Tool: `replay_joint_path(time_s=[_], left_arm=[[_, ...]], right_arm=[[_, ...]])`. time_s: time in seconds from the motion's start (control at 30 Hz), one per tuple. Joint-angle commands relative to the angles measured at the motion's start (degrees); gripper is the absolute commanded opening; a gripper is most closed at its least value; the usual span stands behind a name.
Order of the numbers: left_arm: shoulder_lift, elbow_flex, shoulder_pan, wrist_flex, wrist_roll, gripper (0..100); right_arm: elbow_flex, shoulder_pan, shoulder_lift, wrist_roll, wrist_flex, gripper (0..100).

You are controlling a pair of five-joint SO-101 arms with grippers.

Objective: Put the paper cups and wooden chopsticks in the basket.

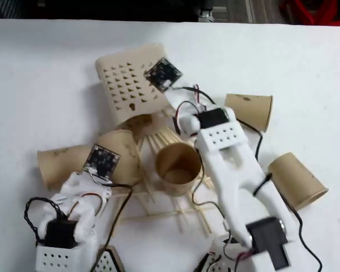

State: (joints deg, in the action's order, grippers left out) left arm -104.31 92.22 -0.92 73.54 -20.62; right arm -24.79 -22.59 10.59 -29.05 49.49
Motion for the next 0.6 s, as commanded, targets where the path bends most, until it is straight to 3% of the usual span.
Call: replay_joint_path(time_s=[0.0, 0.2, 0.57], left_arm=[[-0.22, -1.14, -0.57, -0.18, -0.62, 2], [-0.22, -1.14, -0.57, -0.18, -0.62, 2], [-0.22, -1.14, -0.57, -0.18, -0.62, 2]], right_arm=[[2.99, -0.4, -4.7, -0.62, -6.81, 17.6], [2.99, 0.13, -9.54, -1.32, -16.04, 17.4], [2.81, 1.1, -10.24, -1.32, -22.9, 17.3]])
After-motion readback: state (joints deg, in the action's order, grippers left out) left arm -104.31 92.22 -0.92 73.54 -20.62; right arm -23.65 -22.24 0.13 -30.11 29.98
